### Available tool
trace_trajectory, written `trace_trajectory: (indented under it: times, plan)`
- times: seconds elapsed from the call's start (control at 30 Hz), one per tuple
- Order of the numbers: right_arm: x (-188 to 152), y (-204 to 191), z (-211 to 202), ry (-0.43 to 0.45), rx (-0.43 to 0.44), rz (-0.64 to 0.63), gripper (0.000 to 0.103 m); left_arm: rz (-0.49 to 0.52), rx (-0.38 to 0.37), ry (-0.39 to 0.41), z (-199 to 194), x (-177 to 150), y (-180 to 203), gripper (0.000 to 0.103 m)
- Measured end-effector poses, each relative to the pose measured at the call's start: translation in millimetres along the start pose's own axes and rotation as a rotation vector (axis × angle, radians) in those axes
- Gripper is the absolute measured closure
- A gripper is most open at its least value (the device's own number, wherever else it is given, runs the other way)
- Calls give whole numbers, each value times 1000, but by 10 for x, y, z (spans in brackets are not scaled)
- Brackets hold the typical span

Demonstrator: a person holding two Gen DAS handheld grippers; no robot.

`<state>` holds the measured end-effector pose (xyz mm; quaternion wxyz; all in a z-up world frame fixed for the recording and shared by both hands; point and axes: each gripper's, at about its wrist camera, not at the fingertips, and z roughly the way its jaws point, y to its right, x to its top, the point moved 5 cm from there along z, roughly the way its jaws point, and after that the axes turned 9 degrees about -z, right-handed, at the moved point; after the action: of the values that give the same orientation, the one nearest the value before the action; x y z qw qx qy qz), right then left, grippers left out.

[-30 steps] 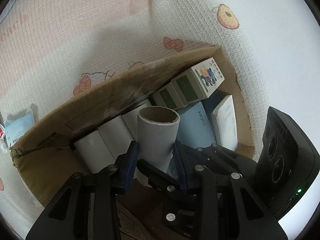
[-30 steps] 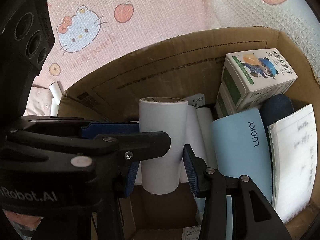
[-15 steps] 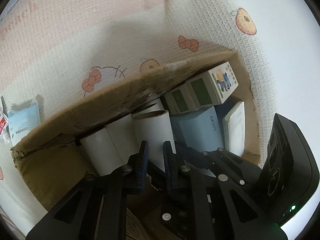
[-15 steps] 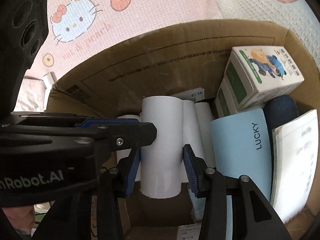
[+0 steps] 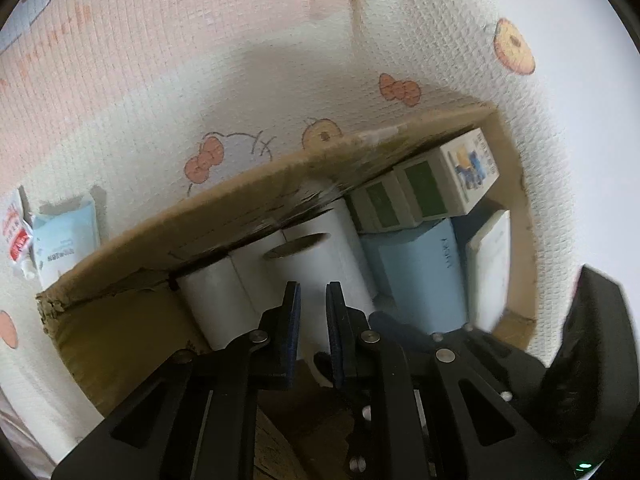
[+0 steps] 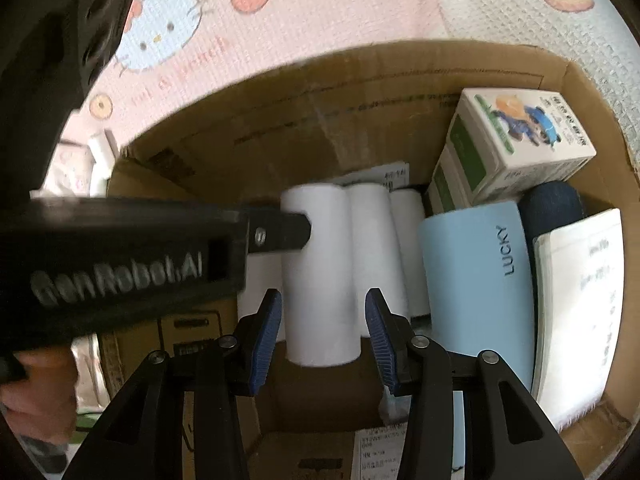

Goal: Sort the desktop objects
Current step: 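Lower the tube into the box beside the white rolls and open both grippers, then withdraw both grippers from the box back toward the tube cluster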

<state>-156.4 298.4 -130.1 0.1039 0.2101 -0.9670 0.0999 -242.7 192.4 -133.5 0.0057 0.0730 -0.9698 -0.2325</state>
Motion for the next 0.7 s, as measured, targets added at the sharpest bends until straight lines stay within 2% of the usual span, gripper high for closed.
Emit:
trace_trajectory:
  times: [0.07, 0.13, 0.3, 0.47, 0.7]
  plan:
    - [-17, -10, 8, -7, 2, -1, 70, -4, -36, 0, -15, -10, 13, 87]
    - [-17, -13, 19, -3, 20, 15, 70, 6, -32, 8, -52, -28, 3, 90]
    - [18, -43, 8, -1, 1, 13, 70, 26, -15, 37, -79, -53, -14, 99]
    - [-16, -111, -45, -13, -43, -6, 70, 59, -56, 64, -160, -109, -29, 99]
    - [-94, -281, -338, 33, -108, -23, 70, 115, -116, 146, -371, -189, -50, 99]
